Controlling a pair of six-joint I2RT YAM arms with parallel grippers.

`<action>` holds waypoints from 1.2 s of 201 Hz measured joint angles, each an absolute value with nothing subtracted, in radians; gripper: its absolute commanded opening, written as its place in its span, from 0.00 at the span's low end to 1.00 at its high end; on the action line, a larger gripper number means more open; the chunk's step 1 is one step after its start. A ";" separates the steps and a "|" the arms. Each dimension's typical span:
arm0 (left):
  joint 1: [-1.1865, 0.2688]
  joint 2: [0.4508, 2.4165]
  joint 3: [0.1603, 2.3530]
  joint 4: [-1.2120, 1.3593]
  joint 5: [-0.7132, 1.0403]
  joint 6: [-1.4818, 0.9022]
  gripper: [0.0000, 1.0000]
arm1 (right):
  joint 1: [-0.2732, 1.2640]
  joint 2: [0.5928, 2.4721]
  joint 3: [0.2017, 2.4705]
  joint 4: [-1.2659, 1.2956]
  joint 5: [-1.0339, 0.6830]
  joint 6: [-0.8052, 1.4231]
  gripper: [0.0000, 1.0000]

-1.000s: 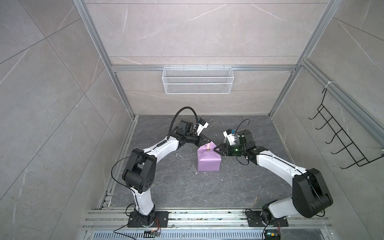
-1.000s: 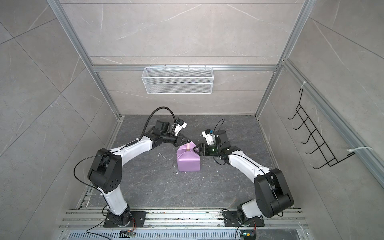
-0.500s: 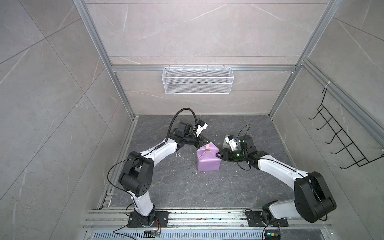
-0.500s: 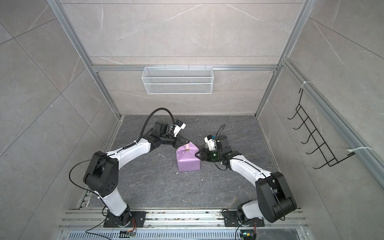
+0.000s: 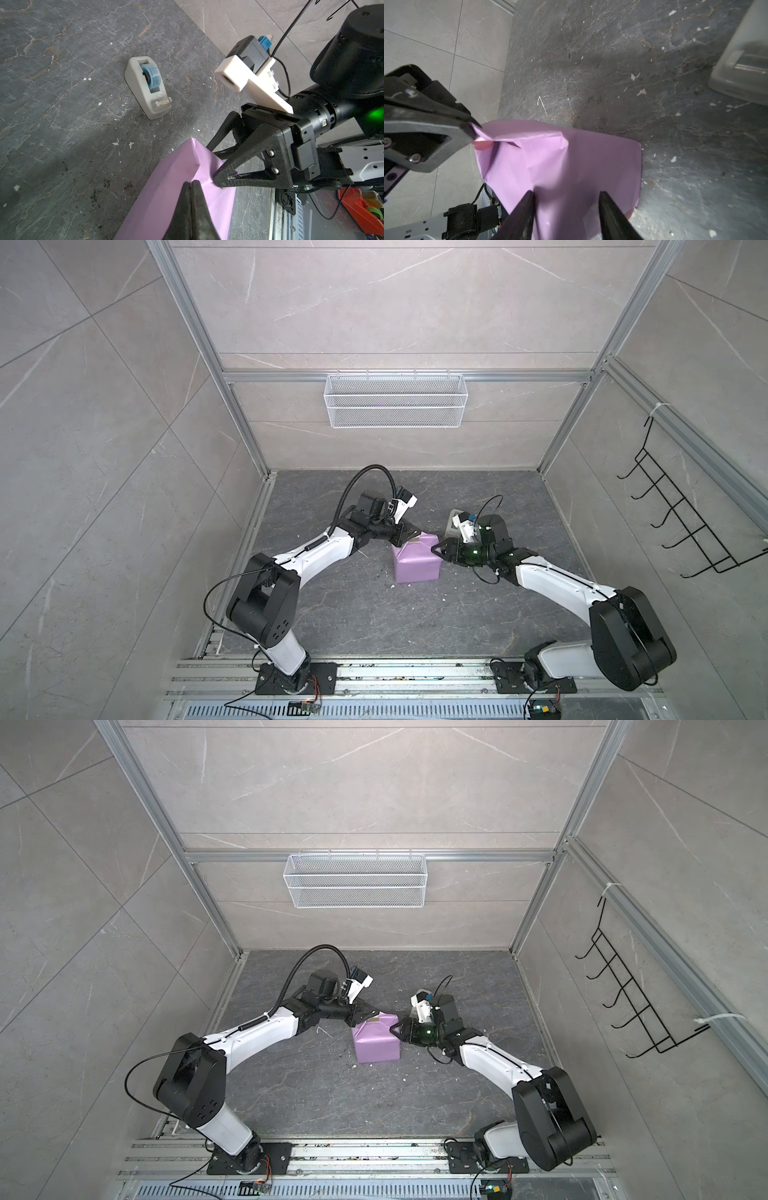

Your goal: Wrap the gift box in paper

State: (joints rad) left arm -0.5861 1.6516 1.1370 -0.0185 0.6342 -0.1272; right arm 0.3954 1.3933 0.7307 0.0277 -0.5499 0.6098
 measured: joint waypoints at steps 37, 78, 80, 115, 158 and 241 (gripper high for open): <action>-0.597 1.647 1.124 -0.014 0.618 -0.147 0.00 | 0.401 1.391 0.727 0.036 -0.533 0.622 0.53; -0.618 1.637 1.107 -0.013 0.587 -0.170 0.00 | 0.408 1.391 0.718 0.051 -0.518 0.644 0.55; -0.619 1.637 1.106 -0.013 0.584 -0.170 0.00 | 0.408 1.390 0.717 0.053 -0.517 0.645 0.55; -0.638 1.629 1.099 -0.012 0.546 -0.187 0.00 | 0.413 1.378 0.703 0.065 -0.503 0.663 0.56; -0.655 1.616 1.073 0.002 0.509 -0.210 0.00 | 0.428 1.357 0.669 0.106 -0.468 0.697 0.57; -0.678 1.591 0.994 0.076 0.482 -0.260 0.06 | 0.463 1.337 0.630 0.163 -0.398 0.752 0.57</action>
